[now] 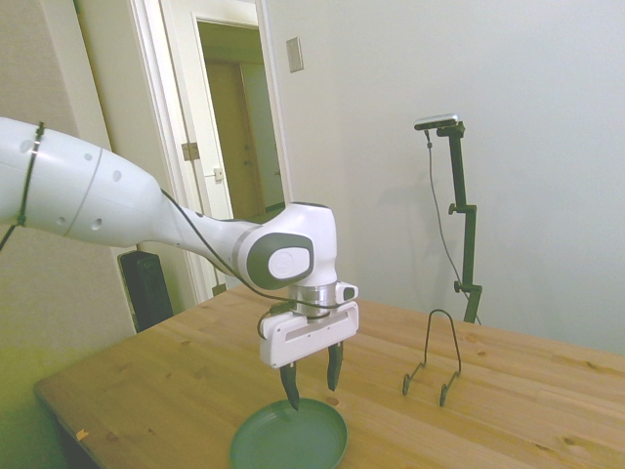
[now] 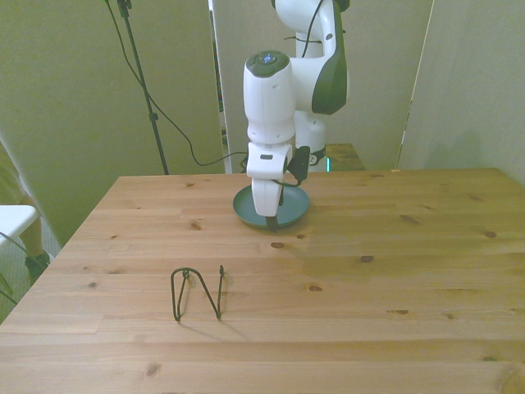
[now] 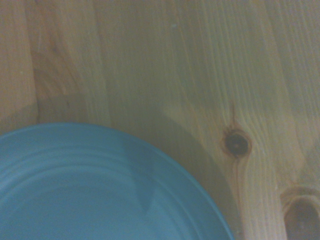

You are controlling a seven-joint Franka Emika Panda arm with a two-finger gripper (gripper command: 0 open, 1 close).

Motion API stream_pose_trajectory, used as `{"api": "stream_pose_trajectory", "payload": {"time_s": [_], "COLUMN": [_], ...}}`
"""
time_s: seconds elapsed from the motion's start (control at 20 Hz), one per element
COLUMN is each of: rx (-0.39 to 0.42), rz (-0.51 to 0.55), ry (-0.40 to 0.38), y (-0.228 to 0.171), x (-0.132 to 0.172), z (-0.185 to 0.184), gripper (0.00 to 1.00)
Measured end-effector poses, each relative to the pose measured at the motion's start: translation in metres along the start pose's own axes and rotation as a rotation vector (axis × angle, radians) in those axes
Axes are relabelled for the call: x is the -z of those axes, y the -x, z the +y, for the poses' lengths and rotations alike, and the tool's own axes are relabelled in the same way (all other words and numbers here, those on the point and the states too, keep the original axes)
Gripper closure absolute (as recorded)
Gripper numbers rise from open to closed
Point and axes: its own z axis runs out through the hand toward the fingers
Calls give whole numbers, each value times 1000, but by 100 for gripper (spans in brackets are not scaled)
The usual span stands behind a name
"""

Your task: Load the plate

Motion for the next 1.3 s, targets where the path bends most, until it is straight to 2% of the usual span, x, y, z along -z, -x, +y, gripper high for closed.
{"api": "stream_pose_trajectory", "payload": {"time_s": [0.3,0.5,0.55,0.8,1.3], "rx": [56,73,73,73,85], "rz": [-75,-105,-111,-135,-149], "ry": [-114,-151,-158,-183,-181], "y": [-9,-12,-13,-17,-24], "x": [-19,-24,-23,-23,-28], "z": [10,13,14,19,20], "gripper": [0,0,100,100,100]}}
